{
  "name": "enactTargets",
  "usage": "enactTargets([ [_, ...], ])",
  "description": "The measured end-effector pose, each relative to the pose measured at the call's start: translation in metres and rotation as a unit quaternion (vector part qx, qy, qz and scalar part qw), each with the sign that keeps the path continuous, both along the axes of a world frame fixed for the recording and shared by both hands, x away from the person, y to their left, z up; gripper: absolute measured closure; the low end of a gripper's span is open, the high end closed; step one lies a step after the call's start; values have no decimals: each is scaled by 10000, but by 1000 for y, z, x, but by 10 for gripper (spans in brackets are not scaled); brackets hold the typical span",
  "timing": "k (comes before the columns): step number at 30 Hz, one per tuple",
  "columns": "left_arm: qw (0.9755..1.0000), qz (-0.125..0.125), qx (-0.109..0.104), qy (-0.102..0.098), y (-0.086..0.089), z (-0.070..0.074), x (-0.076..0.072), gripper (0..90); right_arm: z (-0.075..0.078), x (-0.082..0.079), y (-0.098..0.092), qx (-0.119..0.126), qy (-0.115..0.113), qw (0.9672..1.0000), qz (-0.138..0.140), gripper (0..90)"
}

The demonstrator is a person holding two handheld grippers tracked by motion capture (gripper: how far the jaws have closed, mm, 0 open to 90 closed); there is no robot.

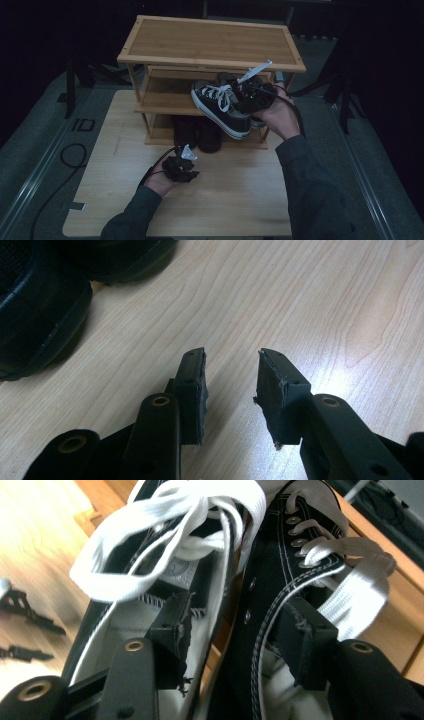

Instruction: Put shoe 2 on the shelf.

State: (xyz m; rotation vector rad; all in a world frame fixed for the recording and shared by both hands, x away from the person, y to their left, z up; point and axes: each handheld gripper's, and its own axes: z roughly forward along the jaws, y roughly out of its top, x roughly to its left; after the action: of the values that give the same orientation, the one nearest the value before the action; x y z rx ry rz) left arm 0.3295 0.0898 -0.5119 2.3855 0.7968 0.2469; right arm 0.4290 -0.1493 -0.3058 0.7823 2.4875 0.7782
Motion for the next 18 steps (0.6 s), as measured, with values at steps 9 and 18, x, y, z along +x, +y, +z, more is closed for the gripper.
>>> enactTargets([
  [9, 9999, -53, -94, 11, 0, 9, 3, 635, 10, -13, -18, 401, -124, 9987, 289, 562],
  [18, 9999, -62, -131, -17, 1, 24, 9, 641, 16, -23, -30, 573, -318, 9973, 344, 762],
])
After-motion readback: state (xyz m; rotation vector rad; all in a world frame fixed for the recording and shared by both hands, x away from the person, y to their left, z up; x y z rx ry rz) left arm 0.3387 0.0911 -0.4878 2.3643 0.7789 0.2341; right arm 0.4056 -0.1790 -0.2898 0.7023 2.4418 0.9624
